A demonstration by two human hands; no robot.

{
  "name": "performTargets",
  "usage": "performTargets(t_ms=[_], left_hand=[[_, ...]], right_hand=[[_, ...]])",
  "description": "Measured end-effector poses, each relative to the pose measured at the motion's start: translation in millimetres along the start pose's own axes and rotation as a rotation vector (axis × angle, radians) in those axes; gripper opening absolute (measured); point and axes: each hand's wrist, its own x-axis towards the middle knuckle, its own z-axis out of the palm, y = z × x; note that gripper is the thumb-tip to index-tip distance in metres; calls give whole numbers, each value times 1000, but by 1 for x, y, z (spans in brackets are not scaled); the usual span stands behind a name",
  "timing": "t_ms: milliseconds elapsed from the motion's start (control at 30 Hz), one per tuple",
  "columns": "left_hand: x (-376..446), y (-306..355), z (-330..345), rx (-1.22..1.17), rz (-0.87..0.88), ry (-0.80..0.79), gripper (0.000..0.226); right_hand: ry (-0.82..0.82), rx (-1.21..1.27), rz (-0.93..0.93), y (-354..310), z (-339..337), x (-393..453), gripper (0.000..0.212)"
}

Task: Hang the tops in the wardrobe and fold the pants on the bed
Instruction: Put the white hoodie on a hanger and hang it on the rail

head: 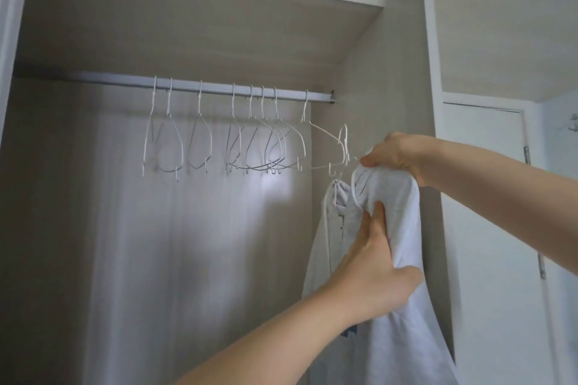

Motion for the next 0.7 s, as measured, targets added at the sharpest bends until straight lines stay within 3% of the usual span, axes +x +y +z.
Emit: performTargets(t_ms=[500, 700], left_hand=[[36, -17, -30, -29, 112, -98, 95], [67, -24, -50, -116, 110, -47, 94]], right_hand=[[75, -355, -84, -13, 1, 13, 19], [130, -281, -50, -35, 2, 44, 7]])
